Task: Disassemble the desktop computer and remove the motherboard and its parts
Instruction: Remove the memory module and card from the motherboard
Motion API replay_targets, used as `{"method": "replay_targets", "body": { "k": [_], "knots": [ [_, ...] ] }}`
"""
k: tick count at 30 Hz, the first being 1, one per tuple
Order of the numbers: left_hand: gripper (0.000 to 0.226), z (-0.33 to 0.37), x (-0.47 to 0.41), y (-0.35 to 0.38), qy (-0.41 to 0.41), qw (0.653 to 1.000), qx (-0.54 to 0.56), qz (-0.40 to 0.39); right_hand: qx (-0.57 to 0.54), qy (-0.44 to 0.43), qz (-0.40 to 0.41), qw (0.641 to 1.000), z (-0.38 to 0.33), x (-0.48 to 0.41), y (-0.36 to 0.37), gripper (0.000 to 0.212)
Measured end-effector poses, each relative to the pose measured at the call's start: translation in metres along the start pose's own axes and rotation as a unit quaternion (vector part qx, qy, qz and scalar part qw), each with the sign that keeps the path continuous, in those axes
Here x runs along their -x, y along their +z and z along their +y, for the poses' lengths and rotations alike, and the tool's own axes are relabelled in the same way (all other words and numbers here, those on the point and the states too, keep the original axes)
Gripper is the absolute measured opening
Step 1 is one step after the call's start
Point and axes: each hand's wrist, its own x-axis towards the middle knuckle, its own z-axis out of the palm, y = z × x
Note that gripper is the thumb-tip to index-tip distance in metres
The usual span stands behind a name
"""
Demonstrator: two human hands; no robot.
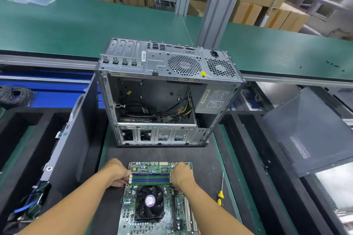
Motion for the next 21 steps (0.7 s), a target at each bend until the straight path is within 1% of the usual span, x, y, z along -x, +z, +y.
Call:
{"method": "replay_targets", "body": {
  "k": [2,5,8,10,13,14,16,18,21],
  "knots": [
    [0.024,0.0,-0.002,0.001,-0.002,1.0,-0.002,-0.003,0.104,-0.085,0.013,0.991,0.003,-0.006,0.003,0.031],
    [0.028,-0.002,-0.003,0.002,0.0,1.0,-0.001,-0.009,0.168,-0.163,0.025,0.972,0.005,-0.006,0.001,0.031],
    [0.022,-0.004,-0.003,0.0,0.009,1.0,0.002,-0.009,0.163,-0.174,0.028,0.971,0.012,-0.004,0.004,0.031],
    [0.019,-0.006,-0.001,-0.002,0.018,1.0,-0.004,-0.01,0.143,-0.165,0.051,0.974,0.014,-0.002,0.004,0.031],
    [0.016,-0.01,0.004,-0.003,0.028,1.0,-0.004,-0.005,0.071,-0.116,0.048,0.99,0.006,0.007,0.0,0.027],
    [0.014,-0.012,0.005,-0.003,0.031,1.0,0.001,-0.001,0.071,-0.114,0.054,0.989,0.002,0.009,-0.002,0.024],
    [0.012,-0.017,0.006,-0.002,0.039,0.999,0.011,0.009,0.094,-0.144,0.067,0.983,-0.003,0.012,-0.002,0.019],
    [0.01,-0.022,0.006,-0.001,0.057,0.998,0.022,0.014,0.127,-0.201,0.078,0.968,-0.009,0.014,-0.002,0.016],
    [0.01,-0.029,0.006,0.0,0.078,0.996,0.035,0.016,0.157,-0.289,0.076,0.941,-0.015,0.014,-0.002,0.021]
  ]
}}
